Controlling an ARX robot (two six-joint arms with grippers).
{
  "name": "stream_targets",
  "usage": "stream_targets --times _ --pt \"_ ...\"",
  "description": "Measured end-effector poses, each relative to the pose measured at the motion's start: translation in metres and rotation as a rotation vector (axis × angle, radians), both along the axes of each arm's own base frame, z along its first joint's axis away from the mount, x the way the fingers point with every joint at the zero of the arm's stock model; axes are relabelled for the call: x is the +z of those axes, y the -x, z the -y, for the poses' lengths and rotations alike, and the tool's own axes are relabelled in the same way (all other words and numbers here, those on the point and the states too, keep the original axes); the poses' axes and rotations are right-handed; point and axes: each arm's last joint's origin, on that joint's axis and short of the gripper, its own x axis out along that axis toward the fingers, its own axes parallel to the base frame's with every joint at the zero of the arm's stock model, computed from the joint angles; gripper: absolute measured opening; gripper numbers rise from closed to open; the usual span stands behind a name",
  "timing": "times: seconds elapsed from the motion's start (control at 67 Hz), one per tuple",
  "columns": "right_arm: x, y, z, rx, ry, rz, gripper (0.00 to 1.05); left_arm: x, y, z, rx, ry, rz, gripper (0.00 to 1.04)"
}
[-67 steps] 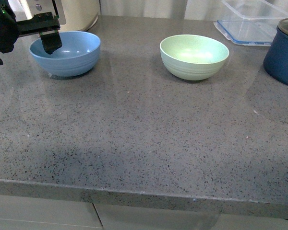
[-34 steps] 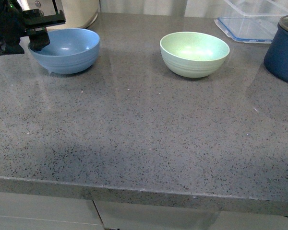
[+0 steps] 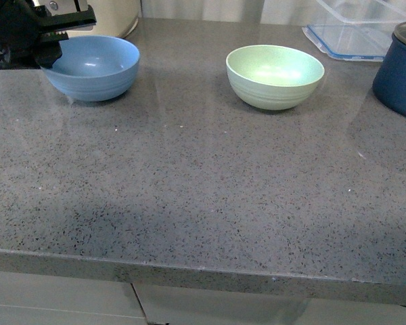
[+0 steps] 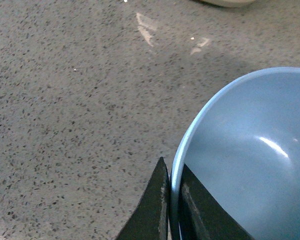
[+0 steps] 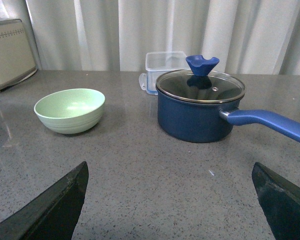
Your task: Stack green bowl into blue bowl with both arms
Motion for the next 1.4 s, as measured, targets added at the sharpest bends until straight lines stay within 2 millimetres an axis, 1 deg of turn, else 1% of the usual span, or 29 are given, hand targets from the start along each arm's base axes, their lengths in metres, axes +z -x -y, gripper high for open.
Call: stream_targets --times 0.134,0.254,0.403,0.552,0.657,0.806,0.985,1.358,1.388,1.403 --pt "0.000 0.000 0.000 0.000 0.000 0.000 0.95 0.016 -0.002 0.017 -0.037 0.008 0.032 0.04" --pt "0.000 0.000 0.000 0.000 0.000 0.000 0.95 0.038 -0.003 0.040 -0.092 0.020 0.077 0.04" --pt "0.000 0.000 0.000 0.000 0.000 0.000 0.95 0.050 -0.003 0.058 -0.126 0.022 0.095 0.04" --pt "0.000 0.000 0.000 0.000 0.000 0.000 0.95 0.049 -0.004 0.068 -0.138 0.015 0.090 0.04" --pt "0.000 0.000 0.000 0.000 0.000 0.000 0.95 0.039 -0.005 0.076 -0.148 0.014 0.061 0.04" --pt "0.000 0.000 0.000 0.000 0.000 0.000 0.95 0.025 -0.007 0.082 -0.144 0.014 0.033 0.04" --pt "0.000 0.000 0.000 0.000 0.000 0.000 0.95 0.016 -0.009 0.086 -0.149 0.012 0.011 0.04" --pt "0.000 0.000 0.000 0.000 0.000 0.000 0.95 0.017 -0.016 0.089 -0.139 0.011 0.016 0.04" --pt "0.000 0.000 0.000 0.000 0.000 0.000 0.95 0.016 -0.016 0.090 -0.139 0.014 0.014 0.05" --pt "0.000 0.000 0.000 0.000 0.000 0.000 0.95 0.016 -0.016 0.090 -0.143 0.021 0.012 0.09"
